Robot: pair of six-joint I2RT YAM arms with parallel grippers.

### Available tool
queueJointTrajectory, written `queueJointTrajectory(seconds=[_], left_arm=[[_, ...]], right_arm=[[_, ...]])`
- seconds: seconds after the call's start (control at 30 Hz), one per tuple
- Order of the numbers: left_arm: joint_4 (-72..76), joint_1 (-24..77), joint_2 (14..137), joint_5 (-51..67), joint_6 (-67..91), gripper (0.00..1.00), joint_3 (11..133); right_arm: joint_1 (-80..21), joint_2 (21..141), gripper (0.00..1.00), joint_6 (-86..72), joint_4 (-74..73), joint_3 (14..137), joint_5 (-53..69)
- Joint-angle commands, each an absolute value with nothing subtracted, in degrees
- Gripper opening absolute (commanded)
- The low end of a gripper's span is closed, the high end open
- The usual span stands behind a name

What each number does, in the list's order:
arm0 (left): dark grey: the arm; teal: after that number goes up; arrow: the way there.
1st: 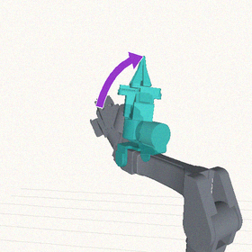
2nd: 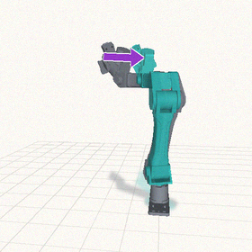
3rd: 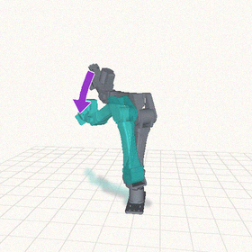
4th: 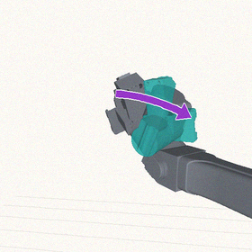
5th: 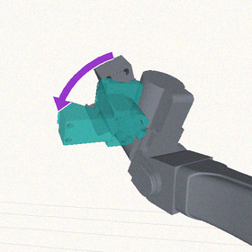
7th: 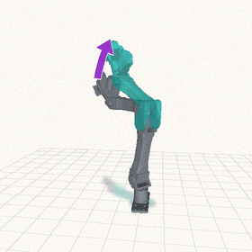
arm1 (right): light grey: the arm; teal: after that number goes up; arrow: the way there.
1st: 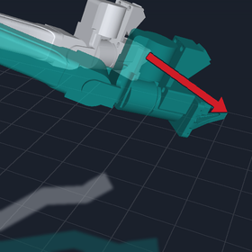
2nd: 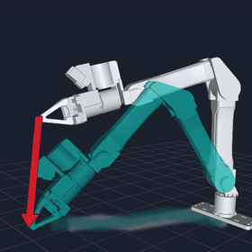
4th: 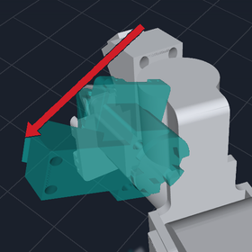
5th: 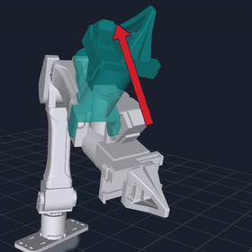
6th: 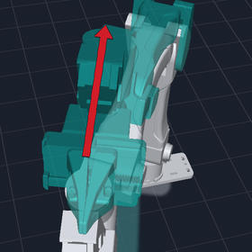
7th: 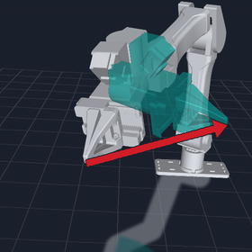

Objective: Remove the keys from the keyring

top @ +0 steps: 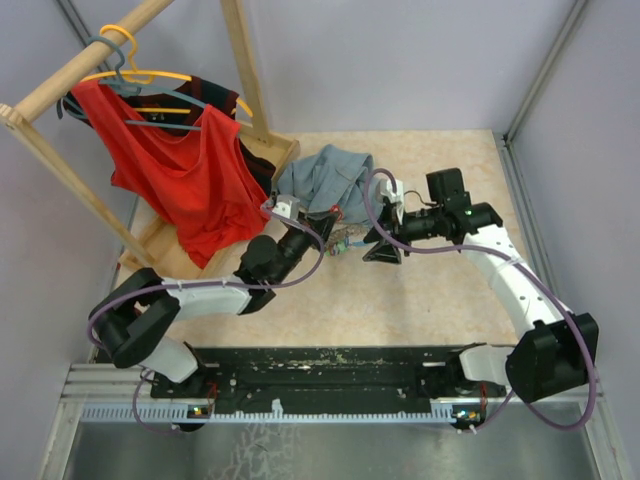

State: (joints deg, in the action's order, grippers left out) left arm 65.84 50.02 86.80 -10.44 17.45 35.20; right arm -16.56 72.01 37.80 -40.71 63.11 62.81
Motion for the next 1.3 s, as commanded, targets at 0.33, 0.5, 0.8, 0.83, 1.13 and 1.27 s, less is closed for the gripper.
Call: queueJointTrajectory(seconds=[0.33, 0.5, 0.8, 0.83, 1.13, 1.27], left_arm=[[59.21, 52.60, 80.86, -20.86, 19.07, 0.00, 40.72], [58.89, 52.74, 79.32, -19.97, 20.54, 0.00, 40.44], [58.87, 52.81, 77.37, -17.81, 22.83, 0.00, 39.41], [59.10, 52.80, 77.28, -17.44, 22.93, 0.00, 39.16], [62.45, 52.88, 77.37, -13.15, 23.38, 0.00, 37.66], [63.48, 52.83, 77.17, -12.27, 23.92, 0.00, 37.02]], right_arm=[[-18.69, 72.24, 0.47, 29.82, -21.32, 55.62, 56.61], [-20.71, 72.45, 0.44, 29.51, -11.96, 50.41, 55.95], [-21.53, 72.64, 0.46, 24.75, -1.97, 47.42, 47.53], [-21.53, 72.46, 0.46, 24.58, -1.78, 47.50, 47.04], [-21.53, 72.27, 0.46, 23.29, -0.33, 47.29, 43.12], [-21.53, 72.32, 0.46, 22.84, 0.26, 47.08, 42.80]])
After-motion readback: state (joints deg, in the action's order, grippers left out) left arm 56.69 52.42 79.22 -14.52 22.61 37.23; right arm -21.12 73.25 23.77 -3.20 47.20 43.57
